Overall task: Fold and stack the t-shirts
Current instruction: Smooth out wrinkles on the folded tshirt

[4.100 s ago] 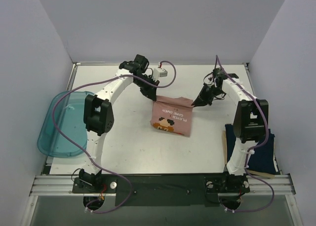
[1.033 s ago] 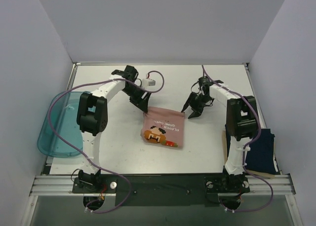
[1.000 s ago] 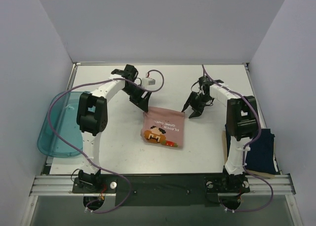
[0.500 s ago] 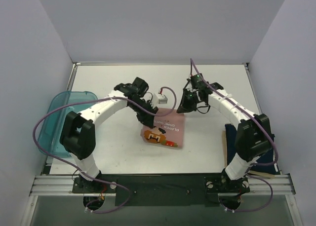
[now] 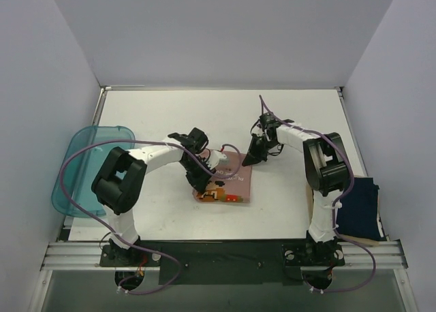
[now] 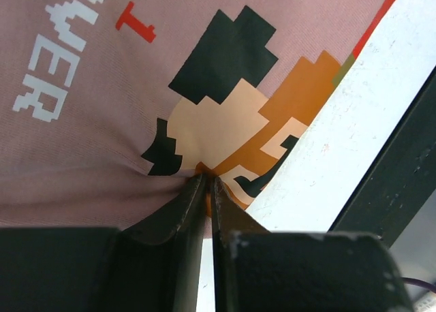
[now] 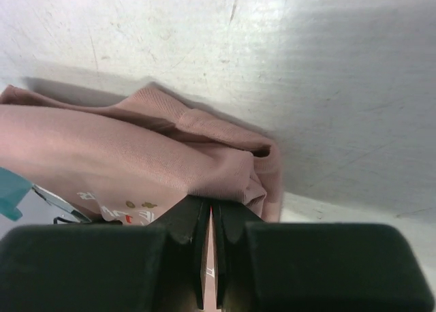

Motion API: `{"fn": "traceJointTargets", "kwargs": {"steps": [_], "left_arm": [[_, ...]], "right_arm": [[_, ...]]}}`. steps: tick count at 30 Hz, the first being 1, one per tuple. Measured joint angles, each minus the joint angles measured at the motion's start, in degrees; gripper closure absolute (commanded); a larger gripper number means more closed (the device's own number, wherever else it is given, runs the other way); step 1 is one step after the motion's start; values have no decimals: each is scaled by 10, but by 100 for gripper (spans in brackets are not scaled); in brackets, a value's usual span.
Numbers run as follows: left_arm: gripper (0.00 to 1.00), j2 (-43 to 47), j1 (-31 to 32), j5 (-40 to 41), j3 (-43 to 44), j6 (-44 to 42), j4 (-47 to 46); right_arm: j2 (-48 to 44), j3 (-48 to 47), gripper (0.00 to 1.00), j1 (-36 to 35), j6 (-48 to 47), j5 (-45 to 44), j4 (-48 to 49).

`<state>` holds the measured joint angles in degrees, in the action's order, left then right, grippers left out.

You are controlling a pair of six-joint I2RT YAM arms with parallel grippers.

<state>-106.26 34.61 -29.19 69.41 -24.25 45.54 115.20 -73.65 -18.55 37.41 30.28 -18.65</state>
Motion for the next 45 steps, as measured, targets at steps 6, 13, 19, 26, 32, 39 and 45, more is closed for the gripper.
{"fn": "traceJointTargets", "kwargs": {"steps": [6,13,19,26,32,39,45], "left_arm": [[57,18,14,17,-5,-23,9],[71,52,-7,-9,65,-83,122],[99,83,-30,-61,49,-60,104],[100,61,-24,-62,-35,-9,21],[100,28,-23,-20,-76,-1,5],[73,30,-30,-18,-32,-49,76],[50,55,-101,-67,84,-54,122]], "right_arm": [[8,-39,100,8,-23,-28,-21],[-48,-74,100,-16,-88,-84,-85],[-226,49,100,-81,-76,-9,-54],[-187,216,100,-111,-43,62,-5],[-158,253,100,-96,-26,61,-19],[-205,248,82,-38,-49,-6,-69],[-264,184,49,-21,-68,-45,-106]]}}
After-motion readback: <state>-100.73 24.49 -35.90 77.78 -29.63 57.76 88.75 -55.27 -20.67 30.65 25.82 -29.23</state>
